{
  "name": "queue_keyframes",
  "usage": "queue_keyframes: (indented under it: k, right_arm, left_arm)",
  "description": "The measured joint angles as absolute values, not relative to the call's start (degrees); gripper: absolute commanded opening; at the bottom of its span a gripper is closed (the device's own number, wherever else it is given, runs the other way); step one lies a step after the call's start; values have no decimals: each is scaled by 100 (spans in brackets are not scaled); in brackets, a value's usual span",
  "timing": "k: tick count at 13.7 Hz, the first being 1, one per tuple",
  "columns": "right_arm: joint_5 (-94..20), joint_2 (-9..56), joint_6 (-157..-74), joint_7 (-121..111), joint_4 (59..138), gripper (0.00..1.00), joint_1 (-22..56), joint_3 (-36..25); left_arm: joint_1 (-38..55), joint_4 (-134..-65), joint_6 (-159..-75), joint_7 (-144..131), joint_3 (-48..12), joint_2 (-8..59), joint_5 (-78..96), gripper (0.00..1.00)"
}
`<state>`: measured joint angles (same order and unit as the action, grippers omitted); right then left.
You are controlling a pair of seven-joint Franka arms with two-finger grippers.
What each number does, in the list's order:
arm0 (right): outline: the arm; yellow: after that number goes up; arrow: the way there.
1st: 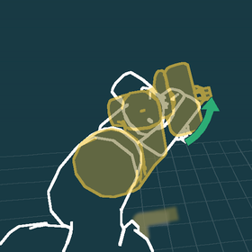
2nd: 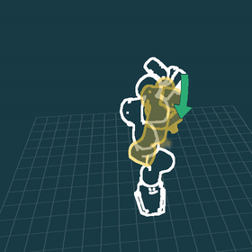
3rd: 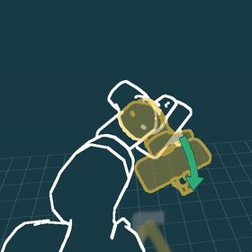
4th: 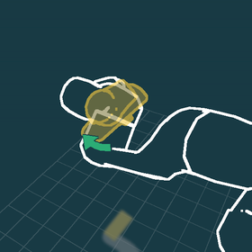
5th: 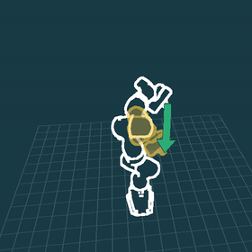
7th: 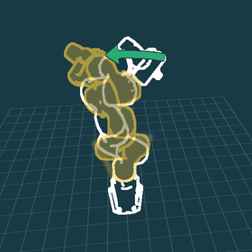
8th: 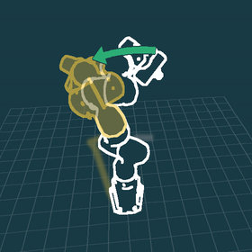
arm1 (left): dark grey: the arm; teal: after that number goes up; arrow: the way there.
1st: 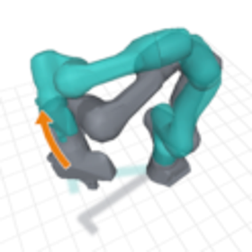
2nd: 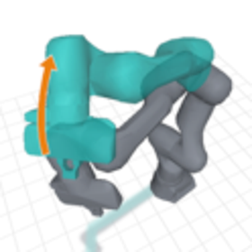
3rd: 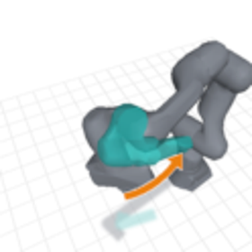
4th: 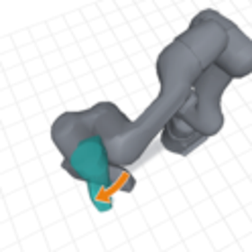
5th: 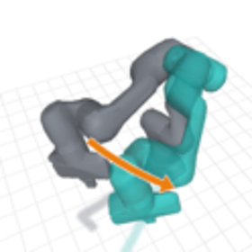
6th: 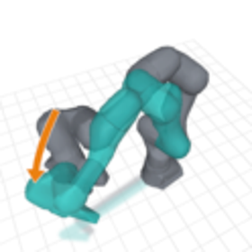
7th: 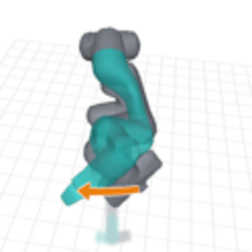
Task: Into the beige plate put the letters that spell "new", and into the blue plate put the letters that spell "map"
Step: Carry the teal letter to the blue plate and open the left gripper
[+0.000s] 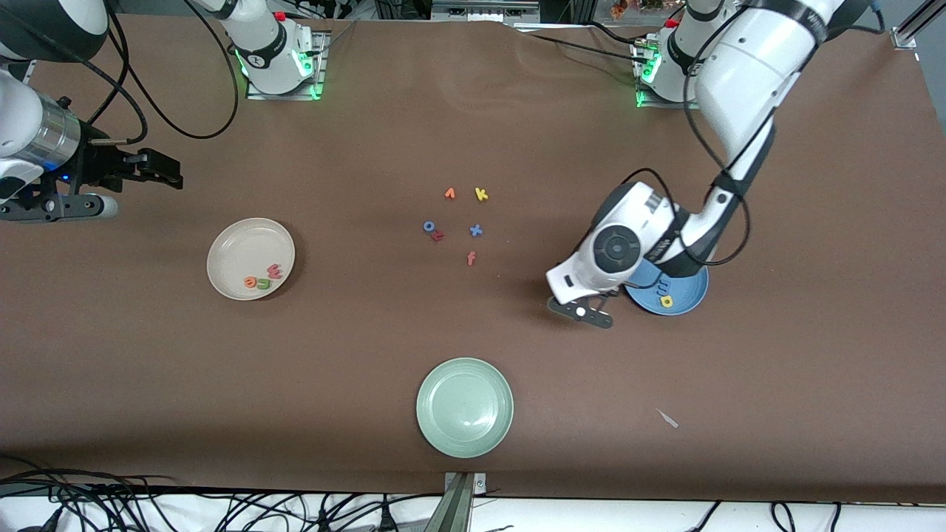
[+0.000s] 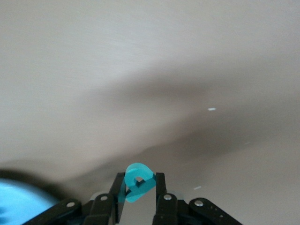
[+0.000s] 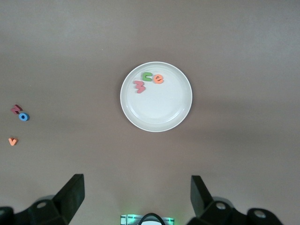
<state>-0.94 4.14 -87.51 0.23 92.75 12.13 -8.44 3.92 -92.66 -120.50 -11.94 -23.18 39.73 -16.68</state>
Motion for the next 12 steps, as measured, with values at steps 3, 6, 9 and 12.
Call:
queue_keyframes:
  k: [3,6,9,12]
  right_arm:
    - [-94,423,-8762,47,9275,100,1237,-801]
    - [-93,460,-8965,69,9274,100,1241,-784]
    - [-92,470,-9117,187,9275,100,1239,-784]
    - [-91,470,-9132,212,9274,100,1239,-784]
  left_arm:
    - [-278,-9289,-11446,-206,-2322,3661,-1668,37]
    - [-694,-9394,-11087,265,-2333,3514,-1667,100]
    - [-772,-9570,-11040,277,-2340,3348,-1667,100]
    - [-771,-9485,-10938,270,-2400,2973,-1663,100]
